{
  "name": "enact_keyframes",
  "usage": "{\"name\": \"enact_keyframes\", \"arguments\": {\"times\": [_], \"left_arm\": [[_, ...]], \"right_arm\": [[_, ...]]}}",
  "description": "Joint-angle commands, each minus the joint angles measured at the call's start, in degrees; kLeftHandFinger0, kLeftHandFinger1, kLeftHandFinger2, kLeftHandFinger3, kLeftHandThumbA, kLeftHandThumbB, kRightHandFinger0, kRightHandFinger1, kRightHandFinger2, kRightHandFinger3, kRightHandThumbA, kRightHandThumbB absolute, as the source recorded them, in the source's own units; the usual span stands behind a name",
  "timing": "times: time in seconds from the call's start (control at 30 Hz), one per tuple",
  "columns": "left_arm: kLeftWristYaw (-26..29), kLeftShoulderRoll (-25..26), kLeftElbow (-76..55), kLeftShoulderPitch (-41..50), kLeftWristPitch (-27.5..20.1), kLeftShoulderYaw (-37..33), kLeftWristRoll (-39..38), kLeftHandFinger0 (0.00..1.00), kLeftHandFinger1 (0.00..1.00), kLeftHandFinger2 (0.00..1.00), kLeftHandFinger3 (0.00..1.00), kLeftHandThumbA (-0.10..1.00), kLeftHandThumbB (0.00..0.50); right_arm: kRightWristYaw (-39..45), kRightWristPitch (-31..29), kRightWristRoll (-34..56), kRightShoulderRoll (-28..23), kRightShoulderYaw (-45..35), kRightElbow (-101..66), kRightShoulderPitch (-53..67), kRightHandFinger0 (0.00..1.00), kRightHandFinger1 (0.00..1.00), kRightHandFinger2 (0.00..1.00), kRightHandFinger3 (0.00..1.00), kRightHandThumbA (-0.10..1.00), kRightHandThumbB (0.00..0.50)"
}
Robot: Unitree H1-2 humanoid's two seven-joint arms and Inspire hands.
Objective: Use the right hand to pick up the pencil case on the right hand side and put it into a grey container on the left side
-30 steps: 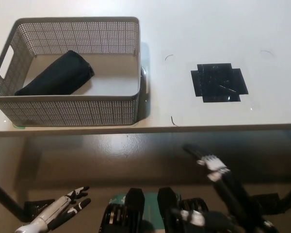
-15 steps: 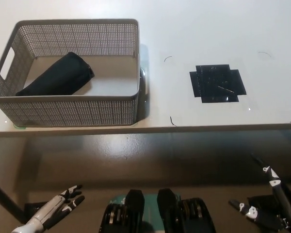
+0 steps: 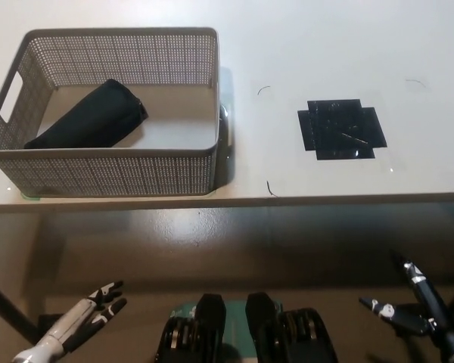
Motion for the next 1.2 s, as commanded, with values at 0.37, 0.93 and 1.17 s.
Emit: {"name": "enact_keyframes", "arguments": {"times": [0.37, 0.93, 1.17], "left_arm": [[1.7, 1.3, -2.5, -2.9, -0.1, 1.5, 0.0, 0.94, 0.91, 0.93, 1.00, 1.00, 0.260], [2.4, 1.1, -1.3, -3.7, -0.4, 1.7, 0.2, 0.84, 0.83, 0.89, 1.00, 1.00, 0.267], [2.5, 1.1, -1.5, -4.1, 0.2, 1.7, 0.0, 0.82, 0.81, 0.89, 1.00, 1.00, 0.266]], "right_arm": [[8.4, -3.6, 6.9, 0.2, -1.1, 4.1, -4.8, 1.00, 1.00, 1.00, 1.00, 1.00, 0.367], [9.1, -0.3, 6.1, -0.3, -0.8, 1.9, -5.3, 1.00, 1.00, 1.00, 1.00, 1.00, 0.366], [9.2, 0.6, 5.7, -0.5, -0.6, 1.9, -6.3, 1.00, 1.00, 1.00, 1.00, 1.00, 0.386]]}}
